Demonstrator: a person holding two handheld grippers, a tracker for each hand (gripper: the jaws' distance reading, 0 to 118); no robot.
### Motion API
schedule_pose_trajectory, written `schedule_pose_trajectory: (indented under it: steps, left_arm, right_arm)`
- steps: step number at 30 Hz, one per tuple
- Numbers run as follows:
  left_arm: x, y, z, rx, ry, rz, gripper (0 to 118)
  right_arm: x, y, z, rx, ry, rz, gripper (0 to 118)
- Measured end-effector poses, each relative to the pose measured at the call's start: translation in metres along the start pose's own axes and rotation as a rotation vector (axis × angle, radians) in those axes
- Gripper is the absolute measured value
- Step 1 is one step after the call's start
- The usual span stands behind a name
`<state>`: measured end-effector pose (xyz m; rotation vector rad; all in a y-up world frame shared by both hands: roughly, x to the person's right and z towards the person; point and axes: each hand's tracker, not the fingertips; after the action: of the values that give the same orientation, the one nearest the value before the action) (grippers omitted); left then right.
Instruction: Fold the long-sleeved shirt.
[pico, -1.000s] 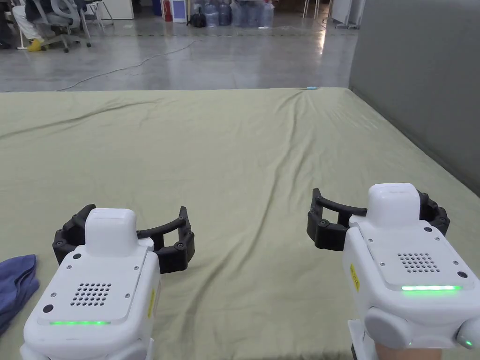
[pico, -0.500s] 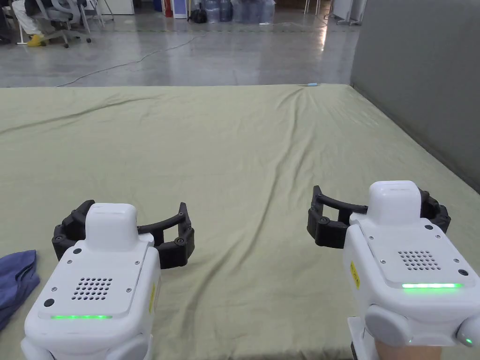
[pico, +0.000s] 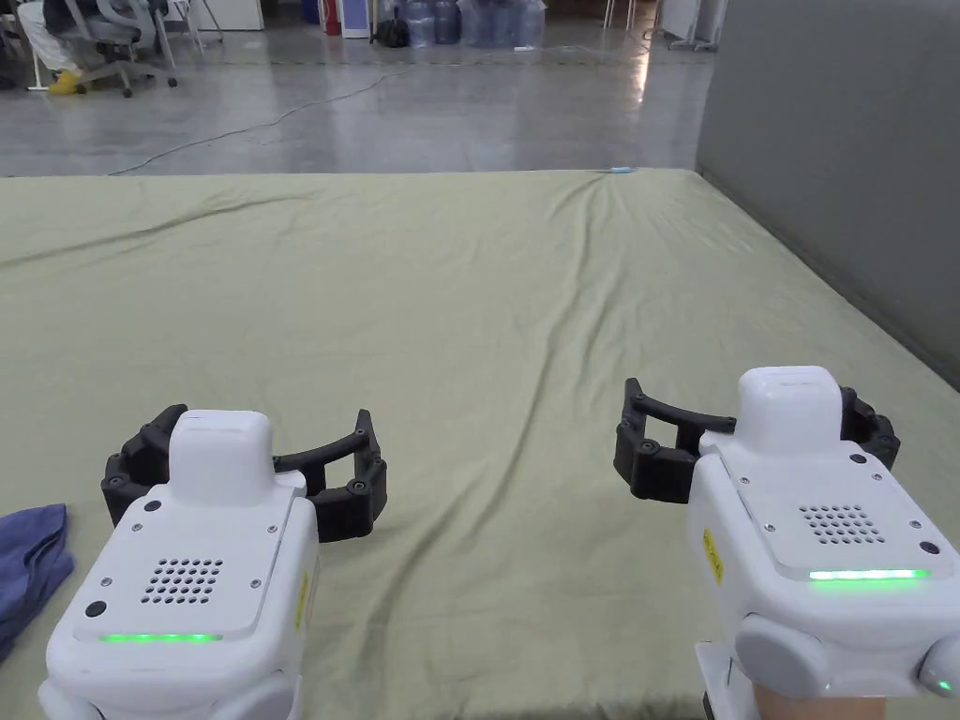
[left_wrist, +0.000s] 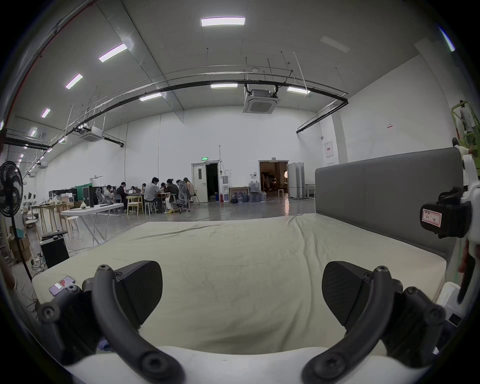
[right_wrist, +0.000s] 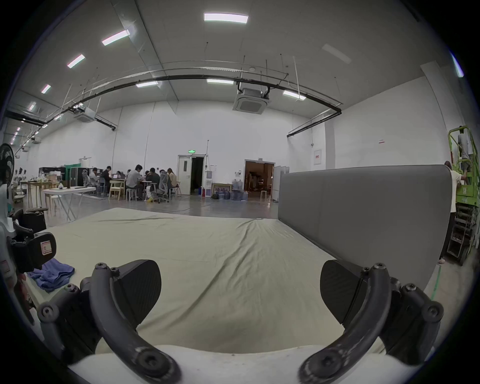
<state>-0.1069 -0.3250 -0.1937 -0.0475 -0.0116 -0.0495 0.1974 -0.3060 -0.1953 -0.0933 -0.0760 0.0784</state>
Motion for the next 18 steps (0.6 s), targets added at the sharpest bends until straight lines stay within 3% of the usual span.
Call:
schedule_pose_trajectory:
  steps: [3,8,12,16,18]
  left_arm:
    - [0.000,-0.001,0.000,-0.004,0.002,-0.003,117]
    - [0.000,0.000,0.000,-0.008,0.005,0.002,117]
    - [-0.001,0.000,0.001,-0.010,0.011,0.003,117]
    - [-0.003,-0.001,0.000,-0.014,0.021,0.008,117]
    - [-0.004,-0.001,0.001,-0.017,0.020,0.006,117]
  right_arm:
    - [-0.003,0.001,-0.002,-0.038,0.083,0.021,118]
    - [-0.012,0.002,-0.002,-0.032,0.062,0.049,118]
    - [-0.018,0.002,-0.007,-0.070,0.019,0.019,118]
    - [-0.015,0.005,-0.009,-0.101,0.055,-0.019,118]
    - [-0.019,0.009,-0.010,-0.152,-0.029,-0.039,118]
